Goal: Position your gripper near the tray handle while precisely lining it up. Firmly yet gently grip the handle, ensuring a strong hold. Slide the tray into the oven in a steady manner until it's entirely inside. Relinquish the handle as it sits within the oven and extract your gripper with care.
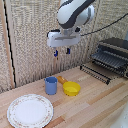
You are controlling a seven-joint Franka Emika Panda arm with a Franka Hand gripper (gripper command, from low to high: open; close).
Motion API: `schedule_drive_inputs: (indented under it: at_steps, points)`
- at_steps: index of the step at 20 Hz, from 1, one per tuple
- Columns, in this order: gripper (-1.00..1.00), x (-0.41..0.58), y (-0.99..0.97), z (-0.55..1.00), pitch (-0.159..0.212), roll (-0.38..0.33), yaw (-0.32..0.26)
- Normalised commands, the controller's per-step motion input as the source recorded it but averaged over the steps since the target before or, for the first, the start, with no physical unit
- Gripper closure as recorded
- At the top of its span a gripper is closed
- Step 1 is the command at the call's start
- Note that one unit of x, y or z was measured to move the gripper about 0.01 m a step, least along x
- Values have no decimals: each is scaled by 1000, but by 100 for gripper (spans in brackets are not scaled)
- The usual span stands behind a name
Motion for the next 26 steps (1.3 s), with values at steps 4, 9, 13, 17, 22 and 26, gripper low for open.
schedule_drive_inputs:
  at_steps: [4, 9, 13, 17, 22, 26]
  points:
    - [-100, 0, -184, -32, 0, -328, 94]
    - [-100, 0, -266, -22, 0, -356, 83]
    - [-100, 0, -377, -32, -8, -320, 92]
    - [-100, 6, -403, -59, -39, -287, 109]
    - [-100, 43, -376, -103, -25, -280, 115]
    - [-100, 47, -356, -102, -1, -307, 104]
